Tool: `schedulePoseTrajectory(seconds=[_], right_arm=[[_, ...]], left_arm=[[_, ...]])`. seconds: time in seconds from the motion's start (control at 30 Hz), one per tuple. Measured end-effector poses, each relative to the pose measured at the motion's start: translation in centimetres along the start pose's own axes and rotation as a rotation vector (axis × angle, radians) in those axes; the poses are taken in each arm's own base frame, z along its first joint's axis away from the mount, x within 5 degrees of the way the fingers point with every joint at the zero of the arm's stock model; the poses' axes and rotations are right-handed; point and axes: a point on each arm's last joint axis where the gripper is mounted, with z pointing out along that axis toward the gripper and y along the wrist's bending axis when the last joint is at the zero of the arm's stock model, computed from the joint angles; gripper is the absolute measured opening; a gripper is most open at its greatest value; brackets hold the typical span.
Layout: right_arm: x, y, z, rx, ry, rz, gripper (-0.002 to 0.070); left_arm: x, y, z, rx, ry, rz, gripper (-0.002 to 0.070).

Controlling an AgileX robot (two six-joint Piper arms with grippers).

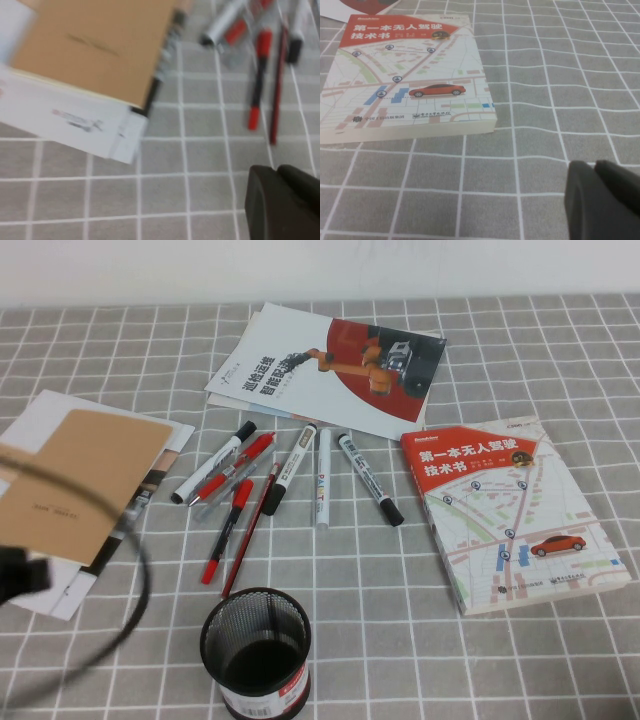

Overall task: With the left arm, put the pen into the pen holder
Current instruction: Pick up the pen on the table

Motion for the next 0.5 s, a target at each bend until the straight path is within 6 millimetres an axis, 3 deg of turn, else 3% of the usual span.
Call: schedulePoseTrajectory(seconds=[0.33,0.5], right_arm=[[0.0,0.0,0.0,0.000,0.000,0.000,-0.0015],[0.0,0.0,0.0,0.000,0.000,0.000,-0.0015]], left_arm=[[-6.6,-0.1,6.3,0.056,0.185,0.101,-0.0002],[-9.6,-2.2,10.6,0.113,0.250,0.207,-0.0002]])
